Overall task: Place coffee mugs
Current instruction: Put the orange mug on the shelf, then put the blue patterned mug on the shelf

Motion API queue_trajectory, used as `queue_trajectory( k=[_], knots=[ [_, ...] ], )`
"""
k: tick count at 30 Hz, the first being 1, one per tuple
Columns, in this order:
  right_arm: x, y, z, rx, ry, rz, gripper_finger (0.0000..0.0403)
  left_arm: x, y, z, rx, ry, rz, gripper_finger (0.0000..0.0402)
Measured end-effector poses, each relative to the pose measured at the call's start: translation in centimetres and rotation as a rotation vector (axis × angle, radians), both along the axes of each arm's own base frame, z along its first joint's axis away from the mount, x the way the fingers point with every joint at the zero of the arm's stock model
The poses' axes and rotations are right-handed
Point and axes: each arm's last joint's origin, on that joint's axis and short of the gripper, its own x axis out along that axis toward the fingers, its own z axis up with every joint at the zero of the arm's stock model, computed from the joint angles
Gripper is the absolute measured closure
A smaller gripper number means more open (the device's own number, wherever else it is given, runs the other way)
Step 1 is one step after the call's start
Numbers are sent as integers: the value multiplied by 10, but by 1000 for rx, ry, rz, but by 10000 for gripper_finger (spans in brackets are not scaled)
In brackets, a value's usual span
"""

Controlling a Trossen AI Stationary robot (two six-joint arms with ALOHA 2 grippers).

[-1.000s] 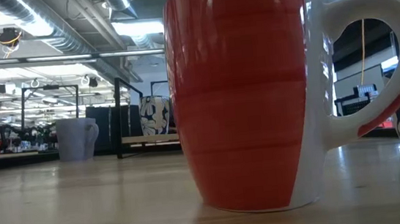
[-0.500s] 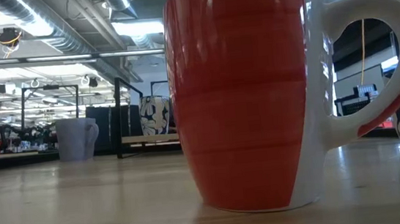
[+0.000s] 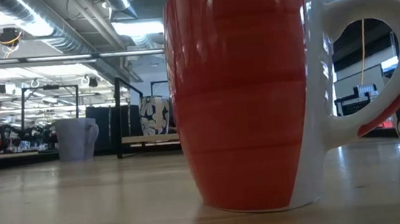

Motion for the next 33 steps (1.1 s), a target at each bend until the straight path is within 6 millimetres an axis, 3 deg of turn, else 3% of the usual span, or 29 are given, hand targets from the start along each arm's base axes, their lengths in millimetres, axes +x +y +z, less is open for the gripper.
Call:
queue_trajectory(
  k=[14,27,33],
  knots=[
    [-1,2,4,-21,19,-11,240,0,0,0,2,1,-1,292],
    [-14,36,46,-29,83,119,229,0,0,0,11,3,-6,292],
    [-33,66,84,20,67,288,229,0,0,0,9,6,-6,292]
  ],
)
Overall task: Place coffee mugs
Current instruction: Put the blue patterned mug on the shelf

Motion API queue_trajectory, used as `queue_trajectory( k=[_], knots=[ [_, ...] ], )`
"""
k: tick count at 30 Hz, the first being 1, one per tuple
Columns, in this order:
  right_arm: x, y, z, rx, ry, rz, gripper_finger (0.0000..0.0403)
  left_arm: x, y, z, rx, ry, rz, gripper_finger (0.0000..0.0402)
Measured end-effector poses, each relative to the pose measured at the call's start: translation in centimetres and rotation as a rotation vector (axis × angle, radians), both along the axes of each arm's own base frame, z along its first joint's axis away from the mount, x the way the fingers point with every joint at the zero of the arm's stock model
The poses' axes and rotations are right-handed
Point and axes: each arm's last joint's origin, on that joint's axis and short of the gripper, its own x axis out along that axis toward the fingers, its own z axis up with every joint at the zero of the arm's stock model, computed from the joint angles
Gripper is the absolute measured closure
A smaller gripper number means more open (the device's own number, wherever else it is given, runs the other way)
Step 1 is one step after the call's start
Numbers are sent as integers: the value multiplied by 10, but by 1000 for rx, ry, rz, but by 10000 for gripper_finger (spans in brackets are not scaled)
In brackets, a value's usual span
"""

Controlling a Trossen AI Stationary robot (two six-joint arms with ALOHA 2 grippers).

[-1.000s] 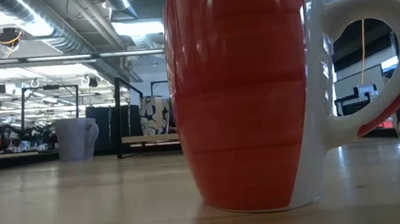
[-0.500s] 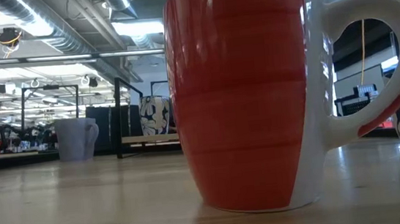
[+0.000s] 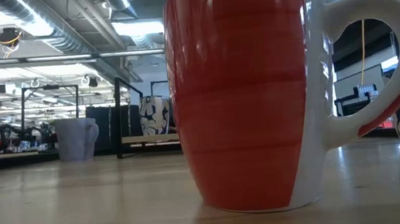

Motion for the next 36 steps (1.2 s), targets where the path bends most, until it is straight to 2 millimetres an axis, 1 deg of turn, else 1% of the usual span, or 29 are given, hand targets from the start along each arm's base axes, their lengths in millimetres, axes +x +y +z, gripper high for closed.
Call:
queue_trajectory(
  k=[4,6,9,12,16,18,20,22,25,30,36],
  knots=[
    [-18,23,30,71,-50,185,229,0,-2,-1,-13,3,-37,292],
    [-30,36,43,117,-66,292,229,2,-4,-5,-16,14,-49,292],
    [-52,55,59,211,-86,412,229,4,-8,-16,-29,45,-66,292],
    [-79,71,68,317,-61,451,229,8,-14,-29,-43,72,-93,292],
    [-117,86,71,457,19,433,229,19,-21,-46,-85,79,-111,292],
    [-135,92,68,522,87,411,229,24,-25,-54,-107,91,-116,292],
    [-152,95,66,578,165,403,229,29,-29,-57,-125,77,-124,292],
    [-166,98,62,620,257,405,229,34,-31,-63,-128,100,-129,292],
    [-181,101,58,675,400,426,229,43,-33,-66,-160,97,-117,292],
    [-198,105,53,711,576,469,229,51,-34,-69,-222,90,-81,292],
    [-226,103,53,707,758,468,229,52,-34,-71,-245,94,2,292]
  ],
)
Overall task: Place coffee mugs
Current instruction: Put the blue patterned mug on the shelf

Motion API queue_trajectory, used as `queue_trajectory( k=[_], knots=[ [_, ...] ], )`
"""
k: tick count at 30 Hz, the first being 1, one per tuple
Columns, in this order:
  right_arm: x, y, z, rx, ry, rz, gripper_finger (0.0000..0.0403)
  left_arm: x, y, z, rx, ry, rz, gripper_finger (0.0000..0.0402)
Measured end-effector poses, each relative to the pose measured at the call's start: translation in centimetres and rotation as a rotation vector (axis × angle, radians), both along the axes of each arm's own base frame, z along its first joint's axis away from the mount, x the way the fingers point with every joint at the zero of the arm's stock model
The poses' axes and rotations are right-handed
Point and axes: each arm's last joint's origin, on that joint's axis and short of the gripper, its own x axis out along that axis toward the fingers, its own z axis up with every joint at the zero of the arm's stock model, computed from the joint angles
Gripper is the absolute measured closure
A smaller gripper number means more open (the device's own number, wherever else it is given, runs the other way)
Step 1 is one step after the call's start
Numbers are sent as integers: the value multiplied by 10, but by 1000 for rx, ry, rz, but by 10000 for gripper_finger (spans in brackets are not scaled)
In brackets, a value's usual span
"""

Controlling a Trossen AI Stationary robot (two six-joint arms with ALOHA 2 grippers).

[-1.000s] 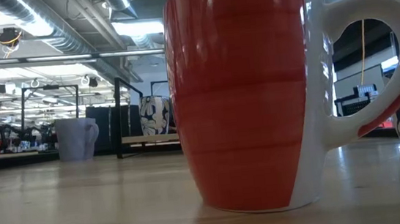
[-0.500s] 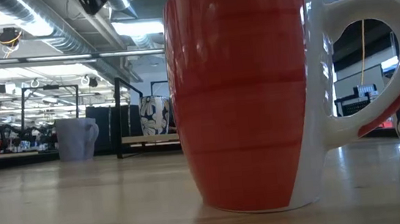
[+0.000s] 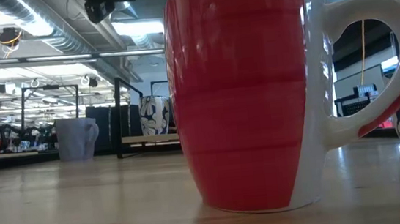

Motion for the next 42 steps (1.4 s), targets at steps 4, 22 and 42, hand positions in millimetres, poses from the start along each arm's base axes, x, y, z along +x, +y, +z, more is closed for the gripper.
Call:
queue_trajectory(
  k=[4,22,42],
  knots=[
    [-13,-4,-2,-70,69,32,229,1,0,2,18,-28,42,292],
    [-20,-9,-45,-118,98,115,240,1,2,3,19,-44,110,292],
    [14,-21,-62,-75,290,110,270,1,1,3,16,-43,100,292]
  ],
)
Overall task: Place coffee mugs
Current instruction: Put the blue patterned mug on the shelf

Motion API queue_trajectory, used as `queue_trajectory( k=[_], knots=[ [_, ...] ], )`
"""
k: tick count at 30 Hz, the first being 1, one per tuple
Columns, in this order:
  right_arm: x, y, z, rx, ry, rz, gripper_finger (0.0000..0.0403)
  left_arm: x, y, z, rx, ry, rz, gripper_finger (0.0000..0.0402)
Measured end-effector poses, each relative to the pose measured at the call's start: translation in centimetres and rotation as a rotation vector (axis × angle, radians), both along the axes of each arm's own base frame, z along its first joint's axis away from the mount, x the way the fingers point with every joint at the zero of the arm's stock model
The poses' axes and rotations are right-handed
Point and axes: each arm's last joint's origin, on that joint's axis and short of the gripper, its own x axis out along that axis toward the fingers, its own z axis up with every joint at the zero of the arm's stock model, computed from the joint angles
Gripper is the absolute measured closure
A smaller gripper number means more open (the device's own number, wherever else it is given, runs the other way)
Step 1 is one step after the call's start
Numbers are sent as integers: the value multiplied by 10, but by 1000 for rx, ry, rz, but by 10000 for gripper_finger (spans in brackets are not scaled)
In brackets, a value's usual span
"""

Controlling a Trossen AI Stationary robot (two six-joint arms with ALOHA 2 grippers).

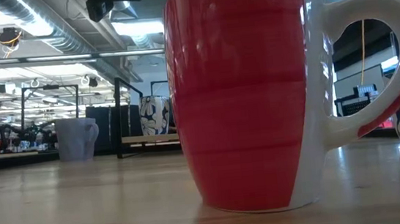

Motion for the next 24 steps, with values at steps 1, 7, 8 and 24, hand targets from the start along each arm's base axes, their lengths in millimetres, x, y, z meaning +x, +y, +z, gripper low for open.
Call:
queue_trajectory(
  k=[1,7,8,24],
  knots=[
    [2,-1,-1,9,8,6,270,0,0,0,0,0,-1,292],
    [12,-4,-8,46,75,19,267,0,0,0,-2,0,-5,292],
    [13,-4,-9,50,88,17,263,0,0,0,-5,1,-11,292],
    [35,0,-26,51,214,145,235,0,-1,0,-3,2,-26,292]
  ],
)
